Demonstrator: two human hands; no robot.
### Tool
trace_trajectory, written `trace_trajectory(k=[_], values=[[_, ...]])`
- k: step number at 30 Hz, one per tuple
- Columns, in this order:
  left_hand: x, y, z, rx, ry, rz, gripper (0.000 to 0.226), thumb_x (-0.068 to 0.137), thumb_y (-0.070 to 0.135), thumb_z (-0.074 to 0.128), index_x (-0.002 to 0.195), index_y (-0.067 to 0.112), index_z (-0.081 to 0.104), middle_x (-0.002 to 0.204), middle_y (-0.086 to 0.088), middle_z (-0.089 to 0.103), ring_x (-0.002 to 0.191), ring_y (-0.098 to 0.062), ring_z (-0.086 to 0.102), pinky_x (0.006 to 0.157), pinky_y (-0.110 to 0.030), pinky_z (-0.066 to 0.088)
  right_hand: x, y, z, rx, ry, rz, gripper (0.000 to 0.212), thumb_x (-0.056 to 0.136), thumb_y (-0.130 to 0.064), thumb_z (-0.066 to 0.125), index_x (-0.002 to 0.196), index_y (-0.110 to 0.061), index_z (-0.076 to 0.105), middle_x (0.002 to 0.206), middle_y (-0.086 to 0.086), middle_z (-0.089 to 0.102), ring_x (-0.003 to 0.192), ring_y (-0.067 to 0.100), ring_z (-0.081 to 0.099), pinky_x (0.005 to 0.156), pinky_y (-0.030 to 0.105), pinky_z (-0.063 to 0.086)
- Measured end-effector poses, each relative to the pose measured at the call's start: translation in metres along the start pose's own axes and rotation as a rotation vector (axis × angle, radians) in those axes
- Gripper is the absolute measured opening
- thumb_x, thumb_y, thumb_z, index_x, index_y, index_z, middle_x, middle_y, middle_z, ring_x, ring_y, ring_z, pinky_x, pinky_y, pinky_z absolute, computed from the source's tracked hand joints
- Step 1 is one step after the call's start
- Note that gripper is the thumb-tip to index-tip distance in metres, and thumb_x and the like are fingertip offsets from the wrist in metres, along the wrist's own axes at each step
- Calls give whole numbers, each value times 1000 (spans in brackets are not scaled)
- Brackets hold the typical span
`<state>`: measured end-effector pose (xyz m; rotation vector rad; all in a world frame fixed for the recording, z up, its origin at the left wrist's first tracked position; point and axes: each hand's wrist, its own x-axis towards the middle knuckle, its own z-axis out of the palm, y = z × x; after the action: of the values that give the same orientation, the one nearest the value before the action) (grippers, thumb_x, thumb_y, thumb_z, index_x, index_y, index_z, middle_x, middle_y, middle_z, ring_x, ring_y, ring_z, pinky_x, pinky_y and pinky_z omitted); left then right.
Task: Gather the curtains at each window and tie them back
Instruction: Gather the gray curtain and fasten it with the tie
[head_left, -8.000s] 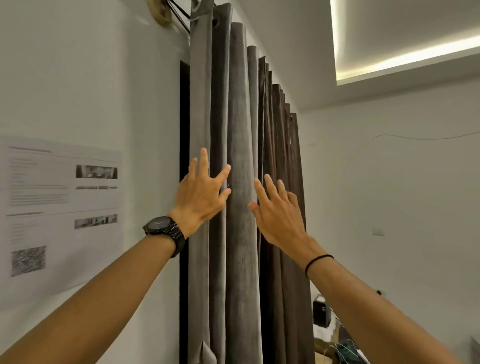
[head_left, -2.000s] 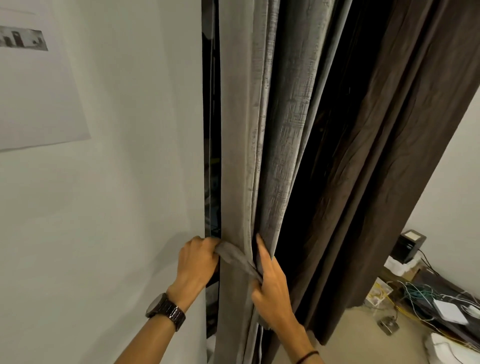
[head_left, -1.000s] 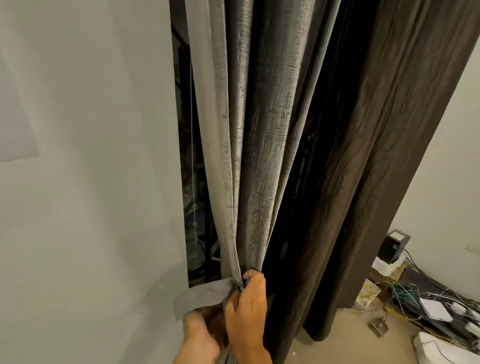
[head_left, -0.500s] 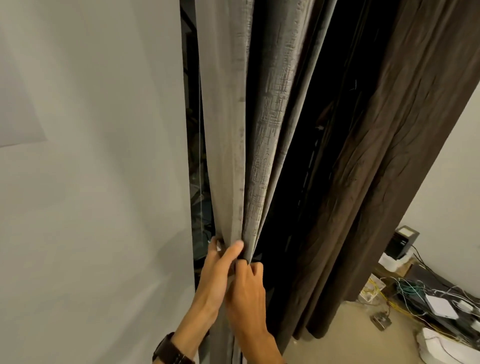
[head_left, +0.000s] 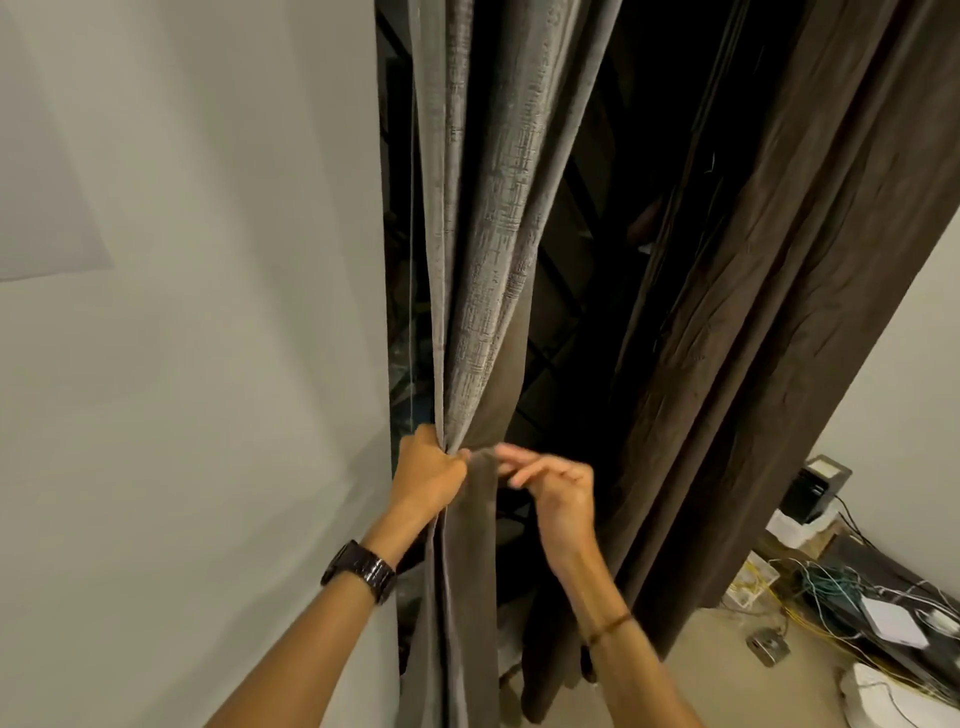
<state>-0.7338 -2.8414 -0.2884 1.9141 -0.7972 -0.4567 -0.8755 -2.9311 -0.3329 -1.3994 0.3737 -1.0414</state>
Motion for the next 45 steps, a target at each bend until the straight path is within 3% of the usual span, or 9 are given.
trace_trajectory(k=[3, 7, 11, 14, 18, 23, 30, 38, 45], values=[[14, -9, -8, 54, -232, 56, 57, 91, 34, 72, 142, 17, 53, 137, -2, 57, 119, -21, 61, 97, -32, 52, 55, -28, -1, 86, 281, 241, 30, 99, -4, 45, 89, -13, 72, 103, 8, 77, 105, 30, 69, 86, 38, 53], [20, -14, -14, 96, -307, 83, 69, 84, 44, 69, 148, 26, 51, 140, 1, 58, 127, -19, 59, 114, -44, 47, 86, -24, 12, -64, -199, 664, 15, 104, -18, 56, 112, -15, 68, 120, 10, 71, 104, 24, 68, 86, 37, 57], [20, -16, -25, 103, -259, 109, 62, 89, 40, 67, 146, 22, 53, 135, -6, 62, 123, -24, 61, 111, -47, 49, 92, -28, 8, -77, -472, 747, 20, 103, -10, 56, 118, -14, 68, 120, 8, 74, 108, 20, 72, 88, 34, 60], [22, -17, -34, 131, -218, 107, 55, 91, 40, 65, 140, 18, 56, 128, -15, 64, 117, -31, 64, 105, -48, 54, 97, -25, 4, -340, -465, 627, 26, 102, 3, 52, 109, -10, 73, 116, 14, 74, 100, 20, 73, 87, 37, 61], [28, -11, -36, 141, -200, 94, 54, 93, 38, 63, 142, 16, 55, 132, -10, 62, 115, -26, 62, 105, -45, 54, 93, -21, 7, -886, -291, 277, 11, 93, -9, 67, 92, -1, 74, 90, 19, 74, 86, 36, 71, 78, 52, 60], [25, -5, -26, 147, -254, 109, 52, 90, 37, 64, 139, 20, 57, 128, -4, 62, 111, -22, 62, 103, -46, 54, 66, -40, 2, -875, -232, 243, 20, 92, 3, 62, 91, -12, 75, 85, 7, 75, 78, 23, 71, 68, 40, 62], [6, 5, -3, 335, -181, 88, 48, 98, 32, 55, 143, 16, 49, 134, -17, 55, 120, -40, 57, 96, -42, 50, 9, -24, 14, -1225, 228, 162, 14, 96, -30, 55, 90, -18, 59, 82, 2, 61, 75, 27, 62, 65, 43, 57], [-5, 10, 8, 515, -106, 125, 37, 100, 33, 53, 129, 10, 56, 129, -19, 60, 117, -42, 60, 93, -45, 52, -28, -14, 34, -1246, 395, -214, 32, 102, -25, 53, 72, -15, 48, 75, 0, 47, 64, 18, 48, 49, 33, 39], [-28, 7, 24, 392, 72, 229, 39, 101, 43, 55, 127, 13, 51, 111, -15, 69, 101, -42, 67, 78, -48, 55, -42, -16, 48, -873, 347, -356, 38, 102, -30, 57, 68, -22, 41, 67, -9, 39, 58, 7, 41, 56, 15, 32]])
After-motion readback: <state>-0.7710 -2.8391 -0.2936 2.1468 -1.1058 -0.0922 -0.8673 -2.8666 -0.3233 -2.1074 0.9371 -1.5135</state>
